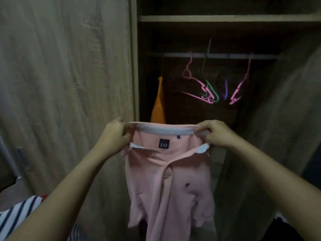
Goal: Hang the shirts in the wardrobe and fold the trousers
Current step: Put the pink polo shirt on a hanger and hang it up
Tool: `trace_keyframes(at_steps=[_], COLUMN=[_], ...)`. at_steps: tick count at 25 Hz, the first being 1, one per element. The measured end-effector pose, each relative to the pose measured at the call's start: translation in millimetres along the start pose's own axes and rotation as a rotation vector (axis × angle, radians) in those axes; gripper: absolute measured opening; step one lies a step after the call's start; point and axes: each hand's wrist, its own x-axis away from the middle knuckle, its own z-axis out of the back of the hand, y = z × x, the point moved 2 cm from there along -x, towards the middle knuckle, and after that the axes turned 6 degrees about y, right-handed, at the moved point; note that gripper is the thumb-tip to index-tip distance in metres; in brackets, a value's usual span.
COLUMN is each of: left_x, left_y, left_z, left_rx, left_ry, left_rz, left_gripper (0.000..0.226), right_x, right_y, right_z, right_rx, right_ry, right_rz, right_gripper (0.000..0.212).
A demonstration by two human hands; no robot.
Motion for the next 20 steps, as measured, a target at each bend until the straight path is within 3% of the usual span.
trace_keyframes(at_steps=[3, 8, 11, 13, 15, 20], left_x=[-19.8, -43.0, -70.4, -101.9, -141.6, -237.4], left_y=[10.1, 35.6, 82.7, 112.9, 139.5, 175.1], left_z=[-33.5, -53.7, -59.4, -75.4, -103.5, -175.8], left_rx=[-0.043, -0.099, 0.228, 0.352, 0.461, 0.986], left_ry=[-0.032, 0.009, 0.106, 0.142, 0.116, 0.011], left_rz=[-0.017, 0.202, 0.087, 0.101, 0.235, 0.564], left_gripper=[0.040, 0.020, 0.028, 0.021, 0.022, 0.050], right_x=[-10.4, -38.7, -54.6, -62.2, -68.8, -84.4], right_y=[18.3, 41.6, 38.3, 33.1, 34.9, 55.4], right_z=[9.5, 54.6, 70.5, 73.9, 75.6, 81.5], right_rx=[0.163, 0.225, 0.216, 0.232, 0.258, 0.337], right_ry=[-0.080, -0.075, -0.054, -0.080, -0.099, -0.104], right_rz=[0.068, 0.051, 0.086, 0.131, 0.158, 0.270], right_gripper=[0.050, 0.047, 0.046, 0.042, 0.039, 0.031])
